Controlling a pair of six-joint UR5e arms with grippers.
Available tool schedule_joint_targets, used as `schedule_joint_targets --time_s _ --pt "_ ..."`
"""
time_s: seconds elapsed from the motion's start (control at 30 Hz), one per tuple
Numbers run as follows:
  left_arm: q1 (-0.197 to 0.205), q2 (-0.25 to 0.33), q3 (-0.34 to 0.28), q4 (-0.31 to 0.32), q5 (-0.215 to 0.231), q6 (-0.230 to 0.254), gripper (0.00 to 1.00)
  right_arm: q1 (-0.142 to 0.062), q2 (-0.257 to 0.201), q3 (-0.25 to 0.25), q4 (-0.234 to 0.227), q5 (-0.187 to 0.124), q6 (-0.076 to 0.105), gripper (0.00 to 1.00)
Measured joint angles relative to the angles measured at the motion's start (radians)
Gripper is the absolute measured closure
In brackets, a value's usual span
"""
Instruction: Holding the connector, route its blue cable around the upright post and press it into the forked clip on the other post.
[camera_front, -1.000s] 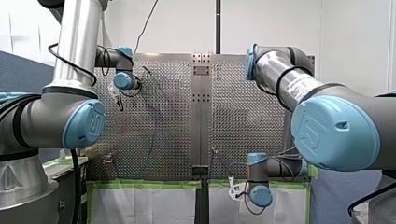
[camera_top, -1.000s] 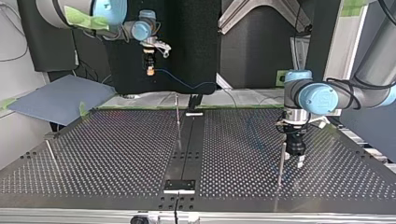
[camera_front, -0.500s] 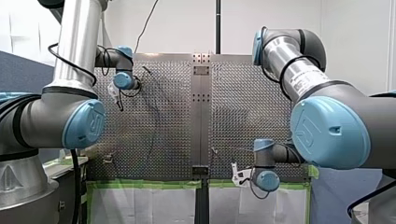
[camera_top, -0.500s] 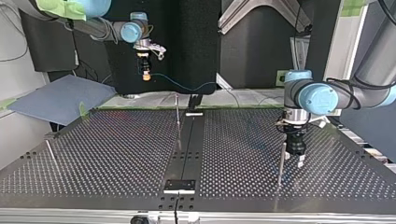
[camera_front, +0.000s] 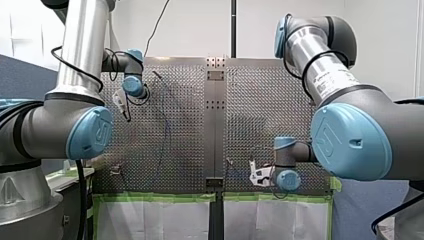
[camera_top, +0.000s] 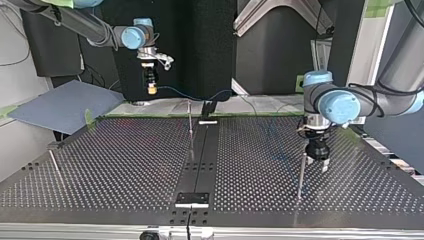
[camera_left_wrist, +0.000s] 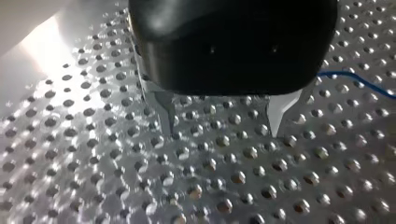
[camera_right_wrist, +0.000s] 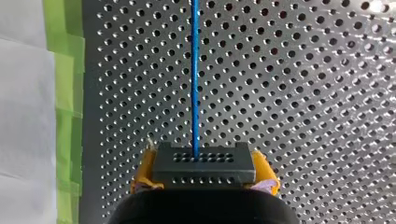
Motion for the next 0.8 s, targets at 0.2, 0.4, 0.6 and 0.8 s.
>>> schedule_joint_targets --time_s 0.2,0.4,0.6,0.8 --pt "0.005 0.028 -0.027 -0.047 -0.047 0.014 0.00 -0.016 -0.003 0.000 -0.012 -0.002 0.019 1.00" --pt "0.019 0.077 -0.073 -0.098 -0.077 0.046 0.00 -0.036 -0.003 -0.001 -0.021 -0.004 0.045 1.00" --pt "0.035 0.128 -0.084 -0.149 -0.084 0.072 0.00 -0.051 -0.003 -0.001 -0.029 -0.007 0.077 1.00" --pt "0.048 0.176 -0.073 -0.196 -0.053 0.077 0.00 -0.057 -0.003 -0.001 -0.027 -0.007 0.093 1.00"
